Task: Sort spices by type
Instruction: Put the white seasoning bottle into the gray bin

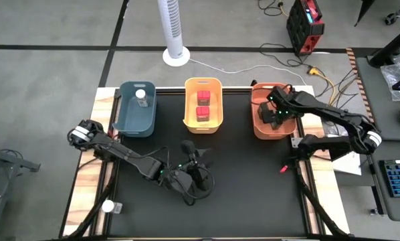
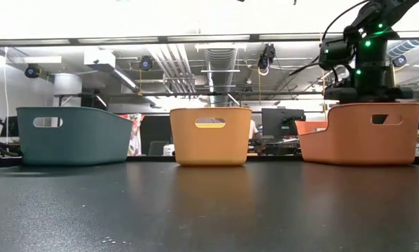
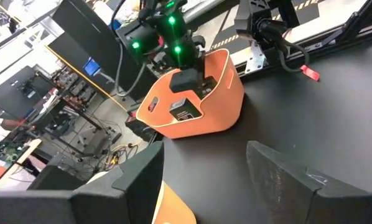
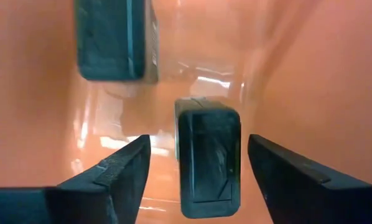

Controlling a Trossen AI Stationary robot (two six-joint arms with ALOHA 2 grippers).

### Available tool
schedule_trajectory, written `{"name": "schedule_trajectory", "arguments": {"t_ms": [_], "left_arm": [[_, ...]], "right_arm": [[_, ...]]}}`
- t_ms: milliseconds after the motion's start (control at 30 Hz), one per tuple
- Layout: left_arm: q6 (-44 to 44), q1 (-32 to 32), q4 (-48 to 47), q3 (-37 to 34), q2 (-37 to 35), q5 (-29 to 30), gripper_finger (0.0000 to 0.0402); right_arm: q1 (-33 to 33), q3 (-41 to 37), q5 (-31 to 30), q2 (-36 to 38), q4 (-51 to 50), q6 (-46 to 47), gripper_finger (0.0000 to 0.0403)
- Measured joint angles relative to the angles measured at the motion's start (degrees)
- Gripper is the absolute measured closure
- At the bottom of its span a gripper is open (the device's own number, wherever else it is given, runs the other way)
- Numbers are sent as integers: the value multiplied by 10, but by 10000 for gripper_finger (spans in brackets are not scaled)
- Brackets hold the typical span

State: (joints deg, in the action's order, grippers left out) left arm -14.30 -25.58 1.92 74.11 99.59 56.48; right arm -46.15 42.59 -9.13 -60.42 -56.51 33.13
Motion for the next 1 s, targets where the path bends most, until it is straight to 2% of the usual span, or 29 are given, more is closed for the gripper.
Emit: {"name": "schedule_trajectory", "arguments": {"t_ms": [300,433,567,700,867,1000], "left_arm": [[0,0,-4,0,0,0,187],[3,-2,-14,0,0,0,187],[24,-9,-45,0,1,0,187],[65,-20,-87,0,1,0,187],[111,-36,-127,0,1,8,187],[114,-48,-131,0,1,92,187]], "right_arm": [[0,77,-6,0,-22,-25,103],[2,143,-39,1,-58,-36,96],[32,186,-39,17,-61,-49,94],[104,187,-40,56,-47,-68,102],[248,151,-55,121,20,-45,116],[391,114,-88,149,130,-54,128]]}}
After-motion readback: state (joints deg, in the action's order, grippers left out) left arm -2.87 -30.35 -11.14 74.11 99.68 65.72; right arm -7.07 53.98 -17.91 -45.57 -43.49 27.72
